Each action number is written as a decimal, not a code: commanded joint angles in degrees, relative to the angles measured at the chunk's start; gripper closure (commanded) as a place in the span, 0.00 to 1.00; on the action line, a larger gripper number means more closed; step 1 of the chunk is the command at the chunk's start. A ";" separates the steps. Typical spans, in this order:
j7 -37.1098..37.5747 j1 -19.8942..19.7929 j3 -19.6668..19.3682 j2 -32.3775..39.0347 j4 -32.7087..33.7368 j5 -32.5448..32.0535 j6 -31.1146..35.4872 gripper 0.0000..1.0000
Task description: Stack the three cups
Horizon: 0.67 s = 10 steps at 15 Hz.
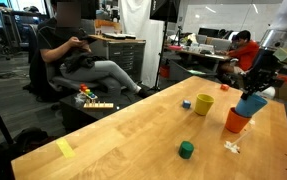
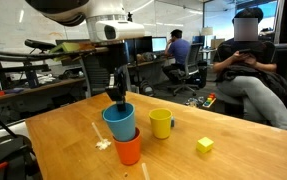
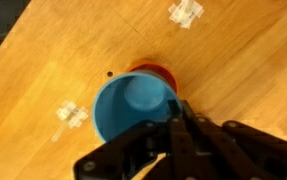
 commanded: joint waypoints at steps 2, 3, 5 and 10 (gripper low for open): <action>-2.28 0.42 -0.04 2.39 1.40 2.02 1.11 0.99; -2.29 0.42 -0.06 2.77 1.52 1.88 1.22 0.99; -2.32 0.42 -0.11 3.38 1.85 1.70 1.19 0.69; -2.18 0.52 -0.10 3.90 2.41 1.48 1.15 0.32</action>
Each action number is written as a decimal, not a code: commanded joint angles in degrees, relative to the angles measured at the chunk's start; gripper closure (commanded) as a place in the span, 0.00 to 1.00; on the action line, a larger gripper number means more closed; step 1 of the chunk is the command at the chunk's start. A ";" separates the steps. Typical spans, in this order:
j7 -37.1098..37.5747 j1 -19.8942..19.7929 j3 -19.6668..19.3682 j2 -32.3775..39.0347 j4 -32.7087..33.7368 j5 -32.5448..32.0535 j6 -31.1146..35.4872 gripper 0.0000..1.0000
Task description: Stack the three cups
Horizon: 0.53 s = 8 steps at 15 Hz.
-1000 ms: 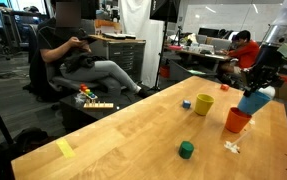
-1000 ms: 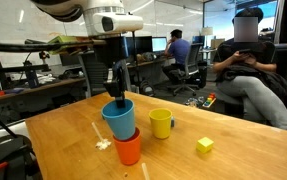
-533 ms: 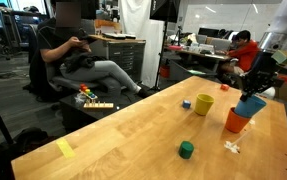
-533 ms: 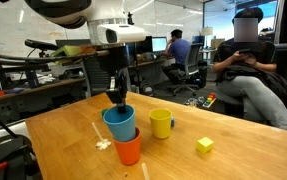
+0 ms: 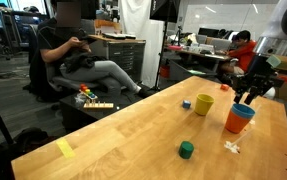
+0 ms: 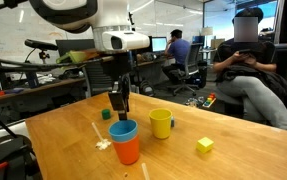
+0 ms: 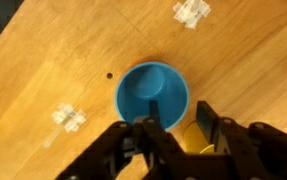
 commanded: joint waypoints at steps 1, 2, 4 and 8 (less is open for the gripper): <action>-1.27 0.43 -0.11 0.35 1.08 1.15 0.45 0.23; -1.09 0.55 -0.01 0.14 0.86 1.10 0.55 0.17; -0.75 0.87 0.22 -0.39 0.36 0.74 0.81 0.02; 0.13 2.16 1.18 -1.62 -0.76 -0.51 1.65 0.00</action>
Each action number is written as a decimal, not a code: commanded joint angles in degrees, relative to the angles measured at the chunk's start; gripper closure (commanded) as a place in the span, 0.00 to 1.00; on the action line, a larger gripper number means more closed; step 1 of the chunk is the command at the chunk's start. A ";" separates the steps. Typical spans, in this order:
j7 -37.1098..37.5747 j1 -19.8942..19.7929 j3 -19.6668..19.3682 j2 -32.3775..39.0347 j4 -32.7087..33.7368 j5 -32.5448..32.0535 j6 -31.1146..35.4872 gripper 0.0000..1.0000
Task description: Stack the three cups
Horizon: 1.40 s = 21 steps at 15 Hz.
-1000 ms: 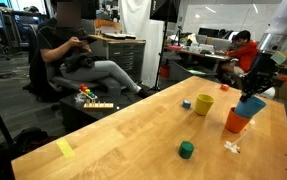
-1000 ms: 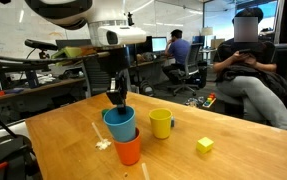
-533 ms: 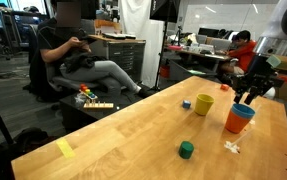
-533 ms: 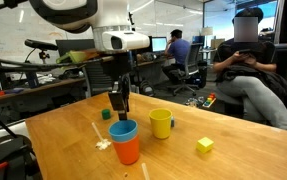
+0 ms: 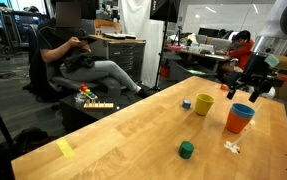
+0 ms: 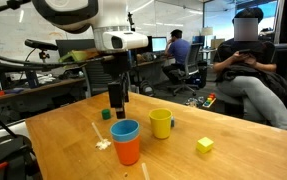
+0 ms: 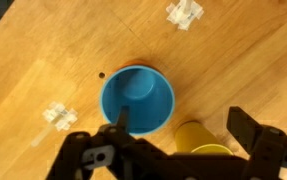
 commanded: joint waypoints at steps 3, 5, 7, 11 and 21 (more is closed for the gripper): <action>0.40 2.27 1.51 -2.54 -1.36 -1.32 2.08 0.00; 0.59 2.79 1.96 -2.58 -1.38 -2.06 2.78 0.00; 0.65 3.06 2.09 -2.29 -1.71 -2.67 3.44 0.00; 0.69 2.88 1.82 -2.35 -2.69 -3.85 3.27 0.00; 0.36 1.33 -0.24 0.88 -2.28 -5.27 3.54 0.00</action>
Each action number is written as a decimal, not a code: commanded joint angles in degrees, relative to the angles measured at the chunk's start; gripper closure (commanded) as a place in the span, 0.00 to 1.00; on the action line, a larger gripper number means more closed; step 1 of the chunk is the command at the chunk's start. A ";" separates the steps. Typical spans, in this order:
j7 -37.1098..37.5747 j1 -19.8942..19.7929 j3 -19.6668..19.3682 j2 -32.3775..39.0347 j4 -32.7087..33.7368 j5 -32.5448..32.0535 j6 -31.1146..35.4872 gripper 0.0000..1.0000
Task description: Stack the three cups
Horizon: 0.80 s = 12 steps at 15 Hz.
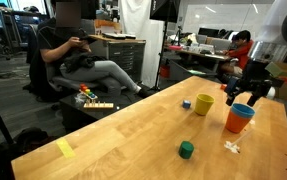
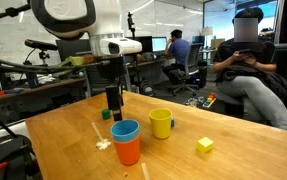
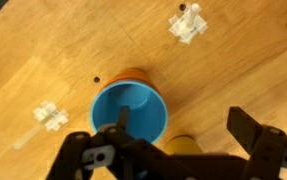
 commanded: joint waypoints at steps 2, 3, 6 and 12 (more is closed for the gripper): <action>0.15 -0.94 -1.25 1.69 -0.03 -0.91 1.79 0.00; 0.06 -0.96 -1.41 2.25 0.09 -0.72 1.88 0.00; -0.08 -0.70 -1.61 4.10 0.70 0.00 2.70 0.00; 0.29 -0.07 -1.77 7.60 1.58 -0.52 3.36 0.00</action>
